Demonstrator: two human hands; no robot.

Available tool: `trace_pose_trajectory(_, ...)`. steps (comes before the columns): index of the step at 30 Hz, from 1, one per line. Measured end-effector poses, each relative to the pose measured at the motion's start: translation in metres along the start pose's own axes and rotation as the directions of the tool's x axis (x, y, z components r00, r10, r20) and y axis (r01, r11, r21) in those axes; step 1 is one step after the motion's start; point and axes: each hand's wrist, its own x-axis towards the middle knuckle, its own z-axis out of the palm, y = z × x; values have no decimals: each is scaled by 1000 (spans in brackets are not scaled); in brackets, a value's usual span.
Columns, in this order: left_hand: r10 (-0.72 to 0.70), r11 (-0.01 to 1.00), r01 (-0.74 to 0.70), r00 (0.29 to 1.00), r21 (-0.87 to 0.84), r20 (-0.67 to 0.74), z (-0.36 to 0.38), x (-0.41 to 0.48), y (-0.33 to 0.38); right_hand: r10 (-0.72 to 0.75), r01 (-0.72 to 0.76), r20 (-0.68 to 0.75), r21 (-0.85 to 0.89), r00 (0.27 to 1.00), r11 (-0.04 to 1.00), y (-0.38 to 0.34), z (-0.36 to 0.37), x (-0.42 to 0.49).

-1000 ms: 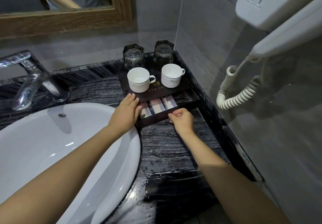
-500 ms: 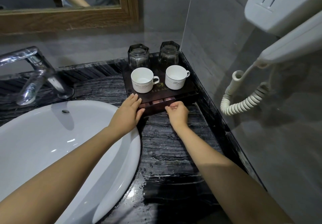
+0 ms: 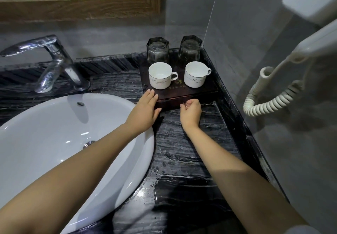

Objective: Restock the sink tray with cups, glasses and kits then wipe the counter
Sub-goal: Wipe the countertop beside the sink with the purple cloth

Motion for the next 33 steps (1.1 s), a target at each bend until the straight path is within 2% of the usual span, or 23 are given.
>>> trace_pose_trajectory(7, 16, 995, -25, 996, 97, 85, 2, -16, -6, -57, 73, 83, -199, 995, 977, -8, -1, -16)
trace_pose_trajectory(11, 1, 985, -23, 992, 174, 123, -6, -34, -9, -129, 151, 83, -392, 988, 907, -9, 0, -38)
trace_pose_trajectory(16, -123, 952, 23, 943, 307, 309, -26, -74, -23, -95, 238, 277, -546, 956, 803, -13, 4, -82)
trace_pose_trajectory(20, -215, 958, 93, 858, 271, 466, -55, -116, -44, 11, 313, 460, -622, 888, 718, -30, 3, -122)
trace_pose_trajectory(22, -235, 966, 147, 838, 211, 492, -73, -141, -55, 66, 328, 518, -630, 853, 704, -42, 2, -144)
trace_pose_trajectory(26, -246, 969, 202, 850, 144, 466, -112, -196, -74, 171, 403, 640, -646, 749, 648, -68, 4, -195)
trace_pose_trajectory(29, -218, 976, 199, 870, 89, 443, -143, -240, -84, 141, 558, 735, -611, 663, 562, -90, 9, -241)
trace_pose_trajectory(33, -241, 966, 259, 888, 8, 391, -180, -303, -98, 102, 682, 832, -511, 546, 524, -125, 21, -297)
